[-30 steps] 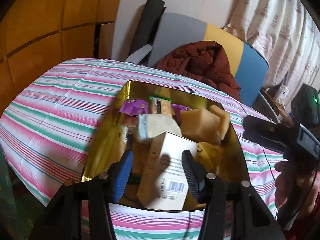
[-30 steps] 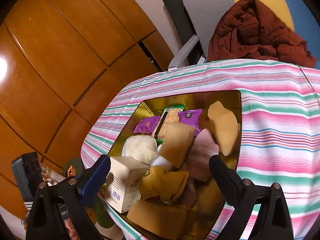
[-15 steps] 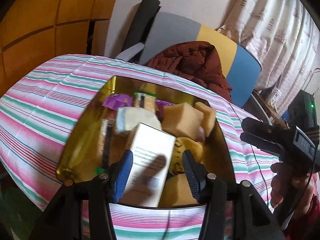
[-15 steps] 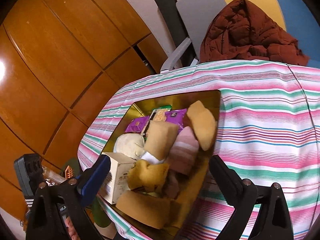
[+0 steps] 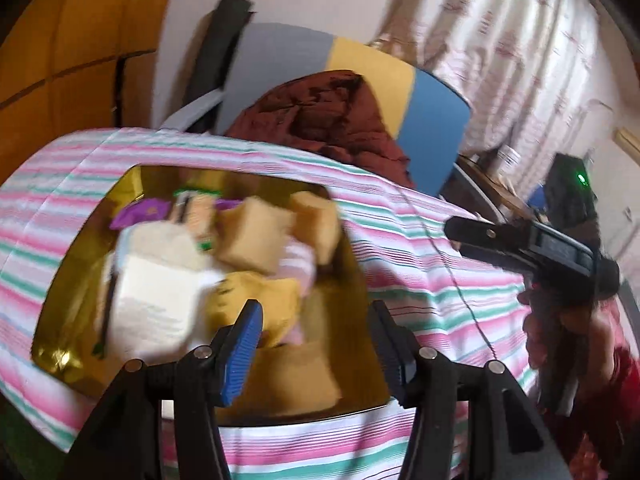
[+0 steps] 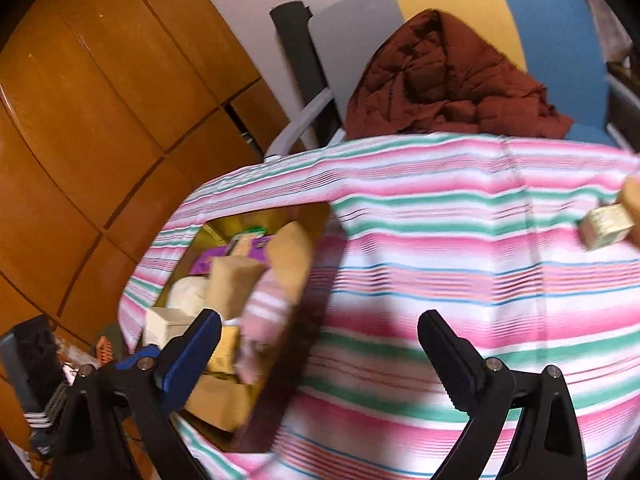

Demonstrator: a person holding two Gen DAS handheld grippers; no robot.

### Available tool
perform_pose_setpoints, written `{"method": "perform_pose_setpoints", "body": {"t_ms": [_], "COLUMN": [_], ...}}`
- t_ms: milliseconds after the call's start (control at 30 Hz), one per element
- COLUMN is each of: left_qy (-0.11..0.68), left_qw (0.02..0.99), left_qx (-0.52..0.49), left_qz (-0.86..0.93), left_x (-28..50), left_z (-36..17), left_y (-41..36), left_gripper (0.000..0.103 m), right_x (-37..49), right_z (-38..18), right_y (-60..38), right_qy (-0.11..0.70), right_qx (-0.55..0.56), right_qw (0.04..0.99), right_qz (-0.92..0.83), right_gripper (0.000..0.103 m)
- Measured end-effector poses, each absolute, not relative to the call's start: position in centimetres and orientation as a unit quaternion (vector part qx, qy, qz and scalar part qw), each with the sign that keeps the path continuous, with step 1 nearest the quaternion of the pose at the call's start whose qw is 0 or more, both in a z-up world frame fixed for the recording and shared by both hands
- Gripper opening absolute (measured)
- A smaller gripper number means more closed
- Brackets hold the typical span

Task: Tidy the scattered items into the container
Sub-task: 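Grasp the last tan sponge with the right tool while the left reaches the green box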

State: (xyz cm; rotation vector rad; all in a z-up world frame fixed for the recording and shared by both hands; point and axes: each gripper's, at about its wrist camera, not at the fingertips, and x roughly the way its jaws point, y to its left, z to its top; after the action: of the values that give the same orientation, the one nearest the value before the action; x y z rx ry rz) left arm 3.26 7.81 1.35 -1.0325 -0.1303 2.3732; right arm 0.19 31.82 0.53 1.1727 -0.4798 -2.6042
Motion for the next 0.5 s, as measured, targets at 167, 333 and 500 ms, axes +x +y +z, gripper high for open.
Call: {"method": "perform_pose_setpoints", "body": {"t_ms": [167,333,500], "left_qy": [-0.027,-0.006,0.005], "left_qw": [0.317,0.34,0.359], "left_qx": [-0.37,-0.379,-0.382], "left_qz": [0.873,0.861,0.852], "left_x": [4.1,4.5,4.9], "left_z": [2.3,2.2,2.0], "left_y": [11.5,15.2,17.8], "left_gripper": [0.055,0.056,0.056], "right_x": [0.9,1.6,2.4], "right_z": [1.2,1.6,1.6], "right_y": [36.4,42.2,49.8], "right_qy": [-0.146,-0.119,-0.146], "right_qx": [0.399,0.393,0.388], "right_qw": [0.084,0.009,-0.06], "right_qz": [-0.901,-0.912,-0.908], "right_gripper": [0.099,0.099,0.099]}}
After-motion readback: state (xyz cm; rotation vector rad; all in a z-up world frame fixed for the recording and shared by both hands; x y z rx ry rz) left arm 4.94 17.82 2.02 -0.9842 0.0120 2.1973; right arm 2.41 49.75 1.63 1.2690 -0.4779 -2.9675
